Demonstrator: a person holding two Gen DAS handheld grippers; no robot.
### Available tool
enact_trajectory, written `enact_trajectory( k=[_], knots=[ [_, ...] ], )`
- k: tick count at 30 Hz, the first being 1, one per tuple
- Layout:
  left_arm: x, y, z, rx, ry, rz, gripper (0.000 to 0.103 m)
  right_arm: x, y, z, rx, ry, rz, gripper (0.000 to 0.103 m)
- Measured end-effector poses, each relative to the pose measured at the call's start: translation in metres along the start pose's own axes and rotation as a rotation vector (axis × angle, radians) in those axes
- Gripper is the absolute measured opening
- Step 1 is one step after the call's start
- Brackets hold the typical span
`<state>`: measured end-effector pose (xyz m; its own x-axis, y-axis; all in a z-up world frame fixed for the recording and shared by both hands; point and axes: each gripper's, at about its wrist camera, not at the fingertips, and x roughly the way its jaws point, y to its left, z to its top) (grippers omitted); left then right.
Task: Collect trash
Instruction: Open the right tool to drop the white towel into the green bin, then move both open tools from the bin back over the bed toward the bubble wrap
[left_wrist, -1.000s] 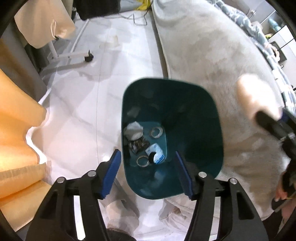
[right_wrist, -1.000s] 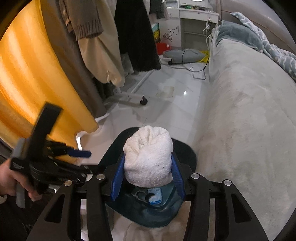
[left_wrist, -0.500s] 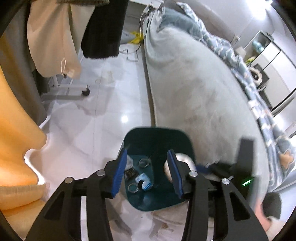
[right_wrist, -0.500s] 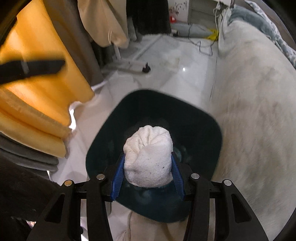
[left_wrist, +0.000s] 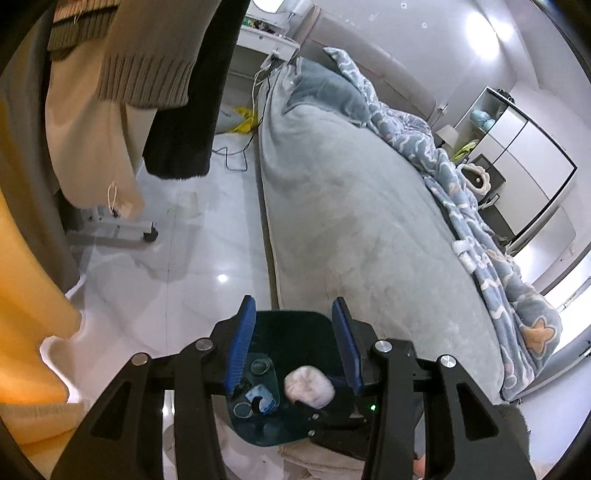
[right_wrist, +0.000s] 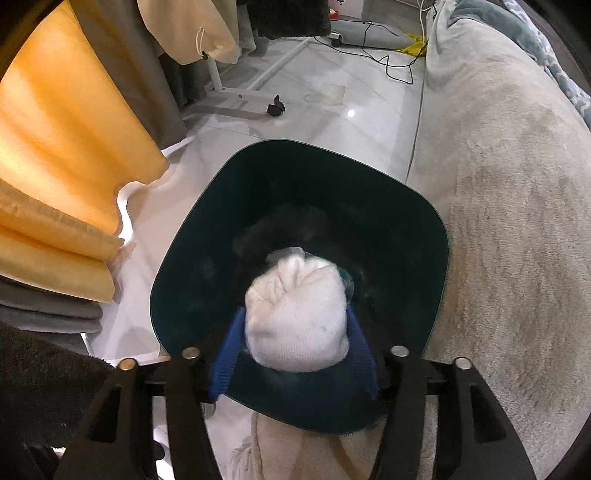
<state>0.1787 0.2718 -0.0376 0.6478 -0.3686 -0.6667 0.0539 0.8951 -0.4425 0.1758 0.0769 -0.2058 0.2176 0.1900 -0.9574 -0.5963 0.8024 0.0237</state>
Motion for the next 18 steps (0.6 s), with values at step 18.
enact_trajectory(
  k=[18],
  knots=[
    [-0.015,-0.077,0.041,0.11,-0.201,-0.032,0.045,-0.066,-0.045,-0.001,0.031,-0.198,0.044,0.074]
  ],
)
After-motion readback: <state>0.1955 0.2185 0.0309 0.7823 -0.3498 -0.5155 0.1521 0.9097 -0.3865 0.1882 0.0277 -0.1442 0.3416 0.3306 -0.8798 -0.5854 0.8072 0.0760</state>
